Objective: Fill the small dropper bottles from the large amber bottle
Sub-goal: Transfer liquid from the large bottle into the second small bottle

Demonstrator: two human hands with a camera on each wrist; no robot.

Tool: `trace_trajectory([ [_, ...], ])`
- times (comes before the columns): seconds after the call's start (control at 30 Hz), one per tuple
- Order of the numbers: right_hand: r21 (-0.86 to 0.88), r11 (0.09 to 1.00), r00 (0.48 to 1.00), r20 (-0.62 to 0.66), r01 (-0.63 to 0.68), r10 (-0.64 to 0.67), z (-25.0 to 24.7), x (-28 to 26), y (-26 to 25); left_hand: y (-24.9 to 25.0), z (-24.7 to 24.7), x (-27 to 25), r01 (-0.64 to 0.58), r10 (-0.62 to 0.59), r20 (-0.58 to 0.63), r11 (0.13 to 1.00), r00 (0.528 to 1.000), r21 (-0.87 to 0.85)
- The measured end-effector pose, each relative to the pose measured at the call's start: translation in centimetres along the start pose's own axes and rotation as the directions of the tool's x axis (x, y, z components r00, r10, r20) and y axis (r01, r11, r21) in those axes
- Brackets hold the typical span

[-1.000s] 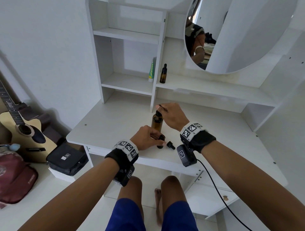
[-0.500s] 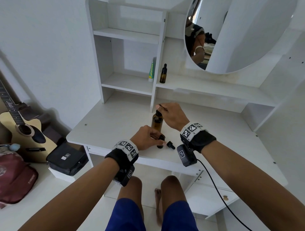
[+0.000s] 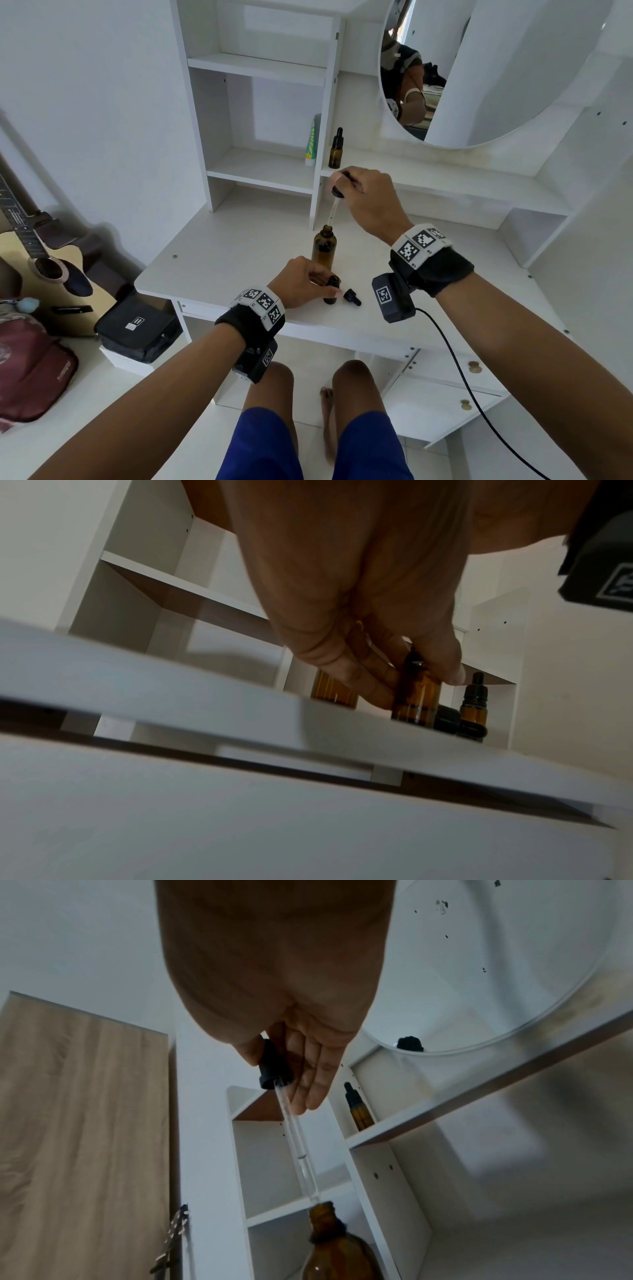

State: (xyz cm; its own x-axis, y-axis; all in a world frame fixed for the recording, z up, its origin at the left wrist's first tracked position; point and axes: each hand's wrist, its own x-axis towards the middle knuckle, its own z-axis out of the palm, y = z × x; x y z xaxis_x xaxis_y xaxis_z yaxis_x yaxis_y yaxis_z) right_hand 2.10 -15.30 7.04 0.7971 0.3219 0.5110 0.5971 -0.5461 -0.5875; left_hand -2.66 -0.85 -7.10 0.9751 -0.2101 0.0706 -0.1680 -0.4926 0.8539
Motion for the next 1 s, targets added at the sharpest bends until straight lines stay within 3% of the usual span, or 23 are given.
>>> trace_trajectory([
  [0.17,0.012,1.000,1.000,-0.006,0.020,-0.020,-0.7,-1.0,-0.3,0.0,0.0,0.0,-0.005,0.005,-0.003,1.000,1.000,0.006],
  [0.53,0.018,1.000,0.989,0.147,0.011,-0.013,0.6,-4.9,2.0,0.1,0.0,-0.1,0.001,0.000,-0.009,1.000,1.000,0.031],
  [0.7,0.052,0.998,0.982,0.185,-0.033,0.023,0.8,-5.8,2.0,0.3,0.0,-0.2,-0.007,0.007,-0.011,1.000,1.000,0.020],
  [1.0,0.003,1.000,0.973,0.231,0.009,-0.009,0.8,-5.9,1.7,0.4,0.0,-0.2,-0.009,0.009,-0.014,1.000,1.000,0.009],
])
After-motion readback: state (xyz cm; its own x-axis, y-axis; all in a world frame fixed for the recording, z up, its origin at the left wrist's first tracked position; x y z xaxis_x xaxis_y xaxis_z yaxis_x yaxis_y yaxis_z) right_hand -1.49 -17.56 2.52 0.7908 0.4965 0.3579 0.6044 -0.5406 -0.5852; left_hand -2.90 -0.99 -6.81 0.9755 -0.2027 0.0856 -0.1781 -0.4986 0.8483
